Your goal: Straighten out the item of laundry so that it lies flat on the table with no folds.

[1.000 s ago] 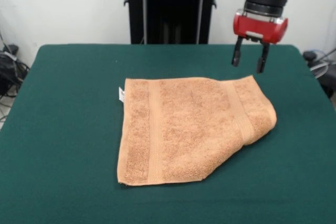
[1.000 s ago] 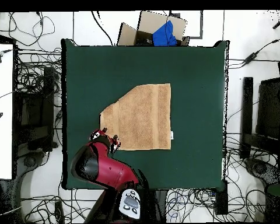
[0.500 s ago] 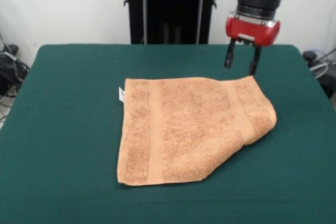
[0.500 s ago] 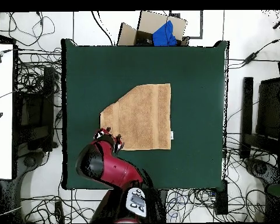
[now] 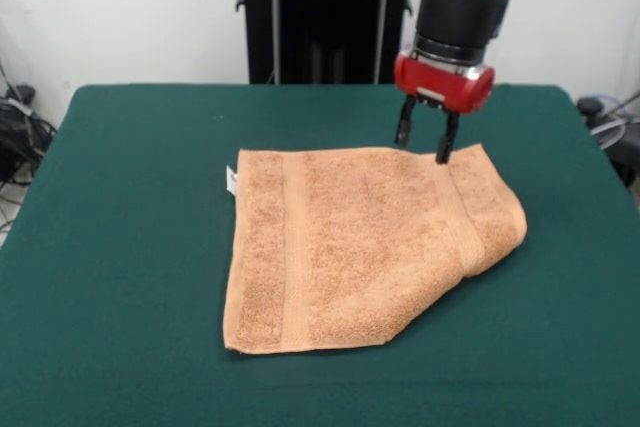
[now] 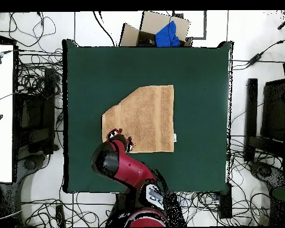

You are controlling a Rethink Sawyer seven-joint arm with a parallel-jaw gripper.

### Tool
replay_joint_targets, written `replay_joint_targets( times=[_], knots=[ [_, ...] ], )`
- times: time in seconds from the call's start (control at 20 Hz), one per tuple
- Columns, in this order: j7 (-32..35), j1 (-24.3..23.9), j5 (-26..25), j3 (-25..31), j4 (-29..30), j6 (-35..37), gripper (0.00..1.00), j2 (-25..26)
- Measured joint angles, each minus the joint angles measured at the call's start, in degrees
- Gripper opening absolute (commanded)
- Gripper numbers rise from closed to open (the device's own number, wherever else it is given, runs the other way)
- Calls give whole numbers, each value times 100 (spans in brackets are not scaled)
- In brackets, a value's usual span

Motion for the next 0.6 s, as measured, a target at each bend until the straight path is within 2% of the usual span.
replay_joint_targets(
  times=[0.6],
  knots=[
    [0, -49, -1, 147, -35, 0, 100, 78]
  ],
)
